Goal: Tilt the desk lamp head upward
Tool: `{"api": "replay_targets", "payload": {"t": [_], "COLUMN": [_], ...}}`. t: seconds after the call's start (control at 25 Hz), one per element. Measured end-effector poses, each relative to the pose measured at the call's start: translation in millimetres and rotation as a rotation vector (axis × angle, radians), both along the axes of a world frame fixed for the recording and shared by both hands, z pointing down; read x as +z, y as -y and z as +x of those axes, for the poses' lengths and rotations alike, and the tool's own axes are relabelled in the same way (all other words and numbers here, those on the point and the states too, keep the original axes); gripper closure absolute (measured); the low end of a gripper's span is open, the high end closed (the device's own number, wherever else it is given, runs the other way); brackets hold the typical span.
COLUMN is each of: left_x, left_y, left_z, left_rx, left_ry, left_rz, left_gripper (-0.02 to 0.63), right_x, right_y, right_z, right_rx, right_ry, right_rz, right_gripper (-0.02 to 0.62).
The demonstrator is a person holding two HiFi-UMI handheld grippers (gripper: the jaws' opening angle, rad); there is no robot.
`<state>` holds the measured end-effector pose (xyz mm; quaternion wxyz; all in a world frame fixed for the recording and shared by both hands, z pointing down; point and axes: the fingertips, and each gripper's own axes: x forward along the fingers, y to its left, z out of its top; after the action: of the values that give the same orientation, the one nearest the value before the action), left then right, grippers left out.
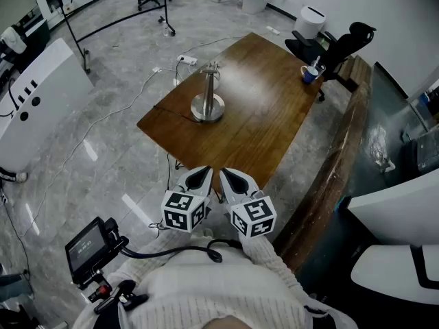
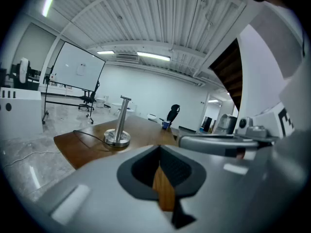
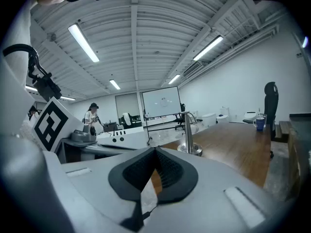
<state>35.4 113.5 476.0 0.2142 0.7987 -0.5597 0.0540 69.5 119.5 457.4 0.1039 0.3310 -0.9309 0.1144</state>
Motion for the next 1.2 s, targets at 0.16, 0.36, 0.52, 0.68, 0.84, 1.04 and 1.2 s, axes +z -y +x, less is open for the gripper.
{"api": "replay_targets", "payload": {"t": [0.16, 0.36, 0.52, 0.68, 0.84, 1.04, 1.2], "left_x": [4, 6, 8, 9, 8, 14, 23], "left_y": [-1, -5, 46, 106, 139, 173, 206], "left_z": [2, 7, -17, -55, -75, -94, -102], "left_rx": [-0.002, 0.003, 0.014, 0.037, 0.092, 0.141, 0.159], "left_ry": [-0.016, -0.018, -0.015, -0.015, 0.019, 0.028, 0.047], "left_rz": [-0.009, -0.014, -0.012, -0.030, -0.030, -0.051, -0.078], "left_gripper": [0.600, 0.600, 0.600, 0.600, 0.600, 0.600, 0.600], "right_x": [4, 8, 16, 22, 24, 23, 28], "right_y": [1, -1, 49, 108, 145, 190, 222], "right_z": [-1, 0, -21, -53, -69, -85, -98], "right_rx": [-0.005, -0.005, 0.011, 0.045, 0.094, 0.157, 0.168], "right_ry": [-0.013, -0.021, -0.033, -0.059, -0.051, -0.076, -0.111], "right_rz": [-0.005, -0.010, -0.010, -0.016, -0.018, -0.001, -0.005], "right_gripper": [0.597, 0.597, 0.597, 0.597, 0.597, 0.597, 0.597]}}
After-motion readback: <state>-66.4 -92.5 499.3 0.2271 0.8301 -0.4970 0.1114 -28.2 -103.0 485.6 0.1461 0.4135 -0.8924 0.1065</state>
